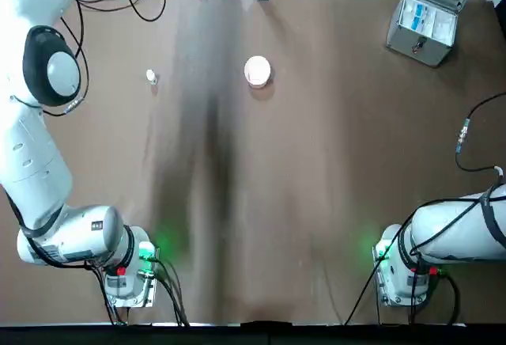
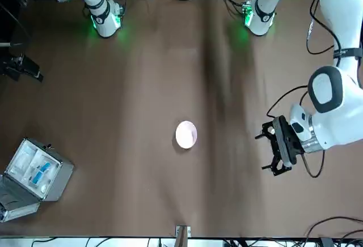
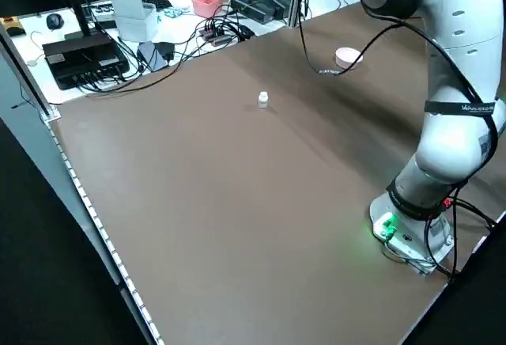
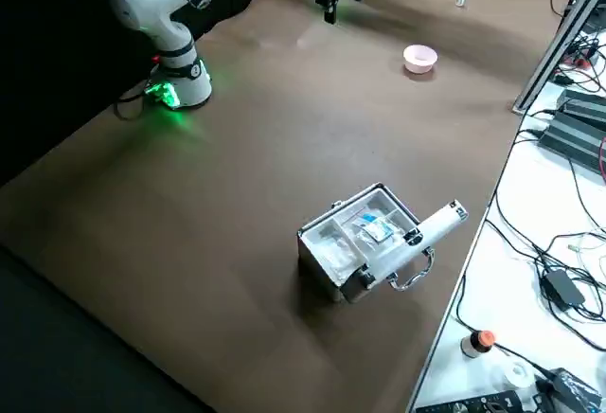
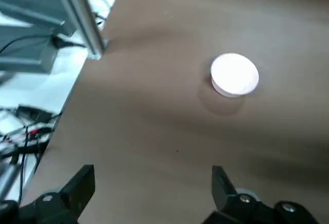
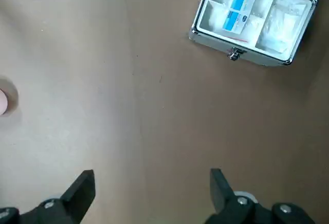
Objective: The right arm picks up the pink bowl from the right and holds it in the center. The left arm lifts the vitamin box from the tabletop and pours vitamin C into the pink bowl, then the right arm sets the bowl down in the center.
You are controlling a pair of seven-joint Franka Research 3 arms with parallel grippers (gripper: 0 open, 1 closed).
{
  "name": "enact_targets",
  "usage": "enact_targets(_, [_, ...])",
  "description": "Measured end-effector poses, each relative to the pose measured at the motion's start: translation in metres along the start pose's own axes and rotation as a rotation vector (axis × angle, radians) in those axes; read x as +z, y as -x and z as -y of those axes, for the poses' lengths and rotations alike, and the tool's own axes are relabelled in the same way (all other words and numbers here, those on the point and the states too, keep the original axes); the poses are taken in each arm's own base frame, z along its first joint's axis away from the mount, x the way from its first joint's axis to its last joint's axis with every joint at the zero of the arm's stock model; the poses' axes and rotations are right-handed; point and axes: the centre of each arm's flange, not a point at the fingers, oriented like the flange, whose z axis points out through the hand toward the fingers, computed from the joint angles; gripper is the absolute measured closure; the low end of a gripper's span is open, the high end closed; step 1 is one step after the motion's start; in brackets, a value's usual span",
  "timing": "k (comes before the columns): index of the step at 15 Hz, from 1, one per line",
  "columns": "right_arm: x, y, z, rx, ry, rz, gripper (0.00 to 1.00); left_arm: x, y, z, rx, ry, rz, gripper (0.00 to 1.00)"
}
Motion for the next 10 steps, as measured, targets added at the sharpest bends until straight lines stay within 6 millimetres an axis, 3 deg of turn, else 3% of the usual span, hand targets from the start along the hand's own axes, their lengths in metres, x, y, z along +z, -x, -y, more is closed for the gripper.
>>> enact_targets(5, [-0.001, 0.000, -0.006, 0.011, 0.000, -0.002, 0.01, -0.031, -0.022, -0.009, -0.358, -0.073, 0.045, 0.00])
enact_targets(8, [-0.003, -0.001, -0.004, 0.007, -0.001, -0.017, 0.01, -0.045, -0.024, -0.011, -0.517, -0.125, 0.085, 0.00])
enact_targets(10, [-0.007, -0.001, 0.002, -0.004, -0.001, -0.026, 0.01, -0.053, -0.022, -0.011, -0.730, -0.174, 0.106, 0.00])
